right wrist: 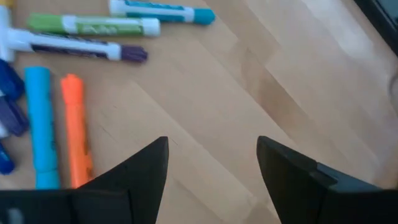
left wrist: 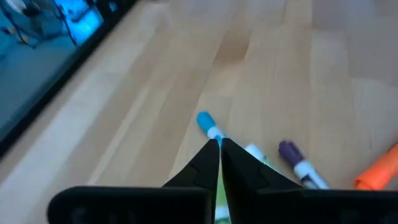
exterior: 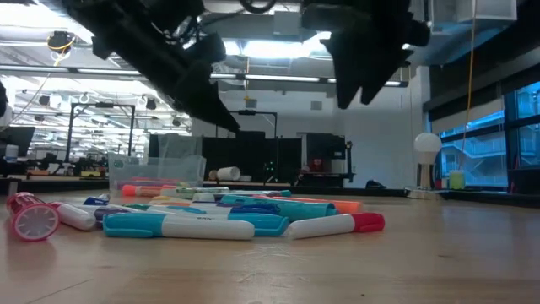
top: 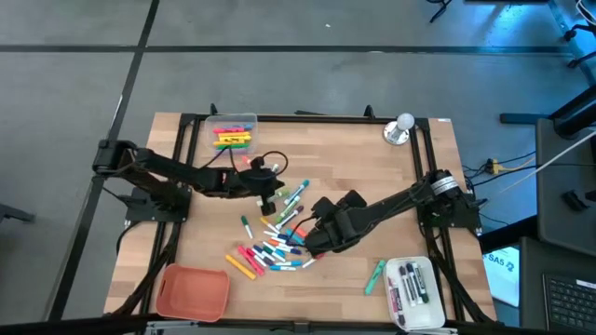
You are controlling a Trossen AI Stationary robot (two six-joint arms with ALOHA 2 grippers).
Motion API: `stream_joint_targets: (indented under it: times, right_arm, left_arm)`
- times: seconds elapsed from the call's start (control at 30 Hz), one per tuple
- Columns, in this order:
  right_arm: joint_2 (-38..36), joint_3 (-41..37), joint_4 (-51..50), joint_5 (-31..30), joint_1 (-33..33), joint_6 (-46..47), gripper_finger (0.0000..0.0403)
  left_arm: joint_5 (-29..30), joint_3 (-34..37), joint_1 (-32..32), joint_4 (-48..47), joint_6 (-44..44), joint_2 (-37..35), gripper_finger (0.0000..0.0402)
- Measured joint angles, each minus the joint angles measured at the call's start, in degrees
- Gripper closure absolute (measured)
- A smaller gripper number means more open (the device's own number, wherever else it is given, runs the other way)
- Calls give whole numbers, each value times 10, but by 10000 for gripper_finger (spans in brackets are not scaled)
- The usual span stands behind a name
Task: Pick & Place Markers
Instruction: Put the middle center pitch blue pen into the white bin
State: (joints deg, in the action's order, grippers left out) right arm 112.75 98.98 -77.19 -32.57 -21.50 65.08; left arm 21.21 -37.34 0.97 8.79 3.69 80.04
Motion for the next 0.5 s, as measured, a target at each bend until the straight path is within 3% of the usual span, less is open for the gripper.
stream_joint_targets:
  times: [0.27, 0.5]
  right_arm:
    - [0, 0, 52, 0, 13, -61, 160]
    - [1, 0, 92, 2, 30, -104, 160]
  left_arm:
    - [80, 0, 16, -61, -14, -34, 399]
    - [86, 0, 15, -76, 0, -39, 400]
